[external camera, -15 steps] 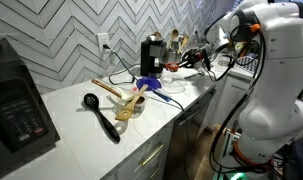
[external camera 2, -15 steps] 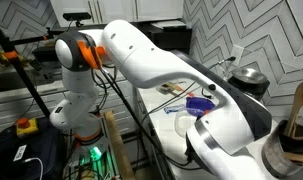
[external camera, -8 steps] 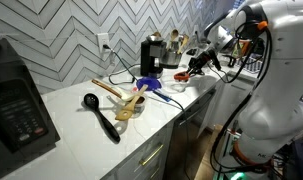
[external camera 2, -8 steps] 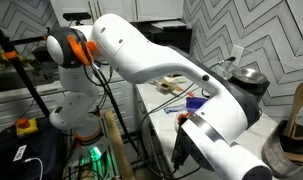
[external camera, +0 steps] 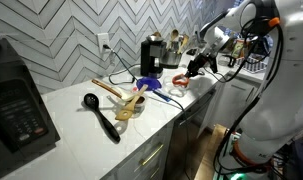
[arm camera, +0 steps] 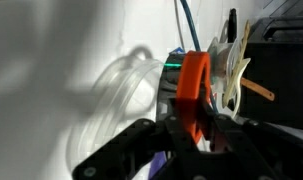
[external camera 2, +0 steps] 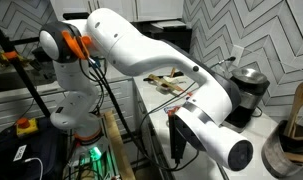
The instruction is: Remove the orange heart shaped bowl from the coffee maker rack and put it in the clear bowl
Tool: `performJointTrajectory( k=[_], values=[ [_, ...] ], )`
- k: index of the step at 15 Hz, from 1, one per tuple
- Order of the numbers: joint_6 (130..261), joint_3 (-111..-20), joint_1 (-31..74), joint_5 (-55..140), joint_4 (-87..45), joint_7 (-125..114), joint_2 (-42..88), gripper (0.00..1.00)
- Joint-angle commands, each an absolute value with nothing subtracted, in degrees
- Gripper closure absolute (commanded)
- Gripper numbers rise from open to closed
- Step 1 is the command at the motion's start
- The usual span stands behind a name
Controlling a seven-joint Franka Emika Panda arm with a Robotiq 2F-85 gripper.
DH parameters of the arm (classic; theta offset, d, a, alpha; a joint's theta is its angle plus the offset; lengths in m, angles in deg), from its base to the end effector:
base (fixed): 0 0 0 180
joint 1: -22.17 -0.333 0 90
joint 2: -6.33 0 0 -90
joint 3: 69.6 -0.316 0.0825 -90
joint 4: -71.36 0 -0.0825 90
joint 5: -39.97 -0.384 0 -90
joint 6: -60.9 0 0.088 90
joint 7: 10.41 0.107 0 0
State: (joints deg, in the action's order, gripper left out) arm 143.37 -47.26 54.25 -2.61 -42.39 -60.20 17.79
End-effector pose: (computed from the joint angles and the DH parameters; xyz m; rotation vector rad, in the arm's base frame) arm 0.3685 -0.3681 0.3608 -2.1659 0.3187 -0.1194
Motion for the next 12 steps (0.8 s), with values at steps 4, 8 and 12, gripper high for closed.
performJointTrajectory(
  k=[4, 8, 12],
  values=[
    [144.5, -46.1, 53.8, -10.1, -45.6, -62.0, 13.7, 0.94],
    [148.8, -45.8, 52.8, -10.5, -44.8, -59.2, 14.6, 0.94],
    [151.9, -45.9, 52.0, -8.0, -43.9, -54.3, 15.6, 0.94]
  ],
)
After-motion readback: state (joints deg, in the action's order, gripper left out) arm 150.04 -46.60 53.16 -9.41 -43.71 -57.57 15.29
